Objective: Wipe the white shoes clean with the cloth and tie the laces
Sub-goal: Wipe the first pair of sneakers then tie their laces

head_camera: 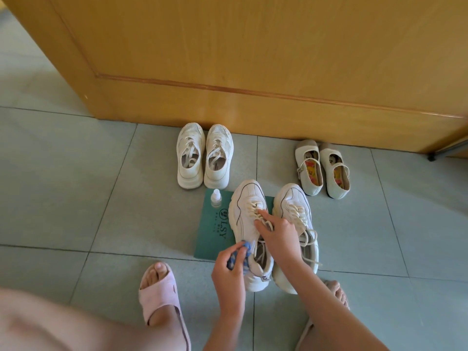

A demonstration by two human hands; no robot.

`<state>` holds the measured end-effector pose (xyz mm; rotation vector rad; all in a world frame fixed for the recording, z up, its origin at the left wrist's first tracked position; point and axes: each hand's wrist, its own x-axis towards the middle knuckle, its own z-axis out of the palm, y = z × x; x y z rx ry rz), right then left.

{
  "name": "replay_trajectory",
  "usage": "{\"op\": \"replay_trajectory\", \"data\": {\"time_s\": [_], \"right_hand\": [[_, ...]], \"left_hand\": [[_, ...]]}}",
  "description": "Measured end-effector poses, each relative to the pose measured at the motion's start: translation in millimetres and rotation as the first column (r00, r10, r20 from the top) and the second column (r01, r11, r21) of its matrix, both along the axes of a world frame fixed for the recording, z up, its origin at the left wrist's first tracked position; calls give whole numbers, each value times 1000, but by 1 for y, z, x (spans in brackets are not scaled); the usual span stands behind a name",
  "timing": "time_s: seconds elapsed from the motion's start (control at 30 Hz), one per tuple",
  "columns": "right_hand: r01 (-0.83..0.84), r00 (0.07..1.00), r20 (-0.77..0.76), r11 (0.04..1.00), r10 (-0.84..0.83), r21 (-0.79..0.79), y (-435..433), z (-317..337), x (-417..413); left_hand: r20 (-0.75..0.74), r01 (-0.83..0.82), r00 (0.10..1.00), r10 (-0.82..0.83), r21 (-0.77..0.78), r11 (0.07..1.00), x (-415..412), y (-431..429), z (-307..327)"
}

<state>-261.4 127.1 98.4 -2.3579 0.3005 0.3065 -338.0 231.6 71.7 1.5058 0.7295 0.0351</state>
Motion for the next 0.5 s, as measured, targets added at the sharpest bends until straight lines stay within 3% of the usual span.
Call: {"op": "replay_trajectory", "data": {"time_s": [0.3, 0.5], "right_hand": [[-43, 999, -22, 999, 43, -7, 1, 7, 1], [-36, 997, -64, 999, 37, 14, 4, 14, 1]], "left_hand": [[-44, -76, 996, 75, -24, 997, -32, -12, 16], [-49, -24, 999, 24, -4, 1000, -50, -12, 18]]}}
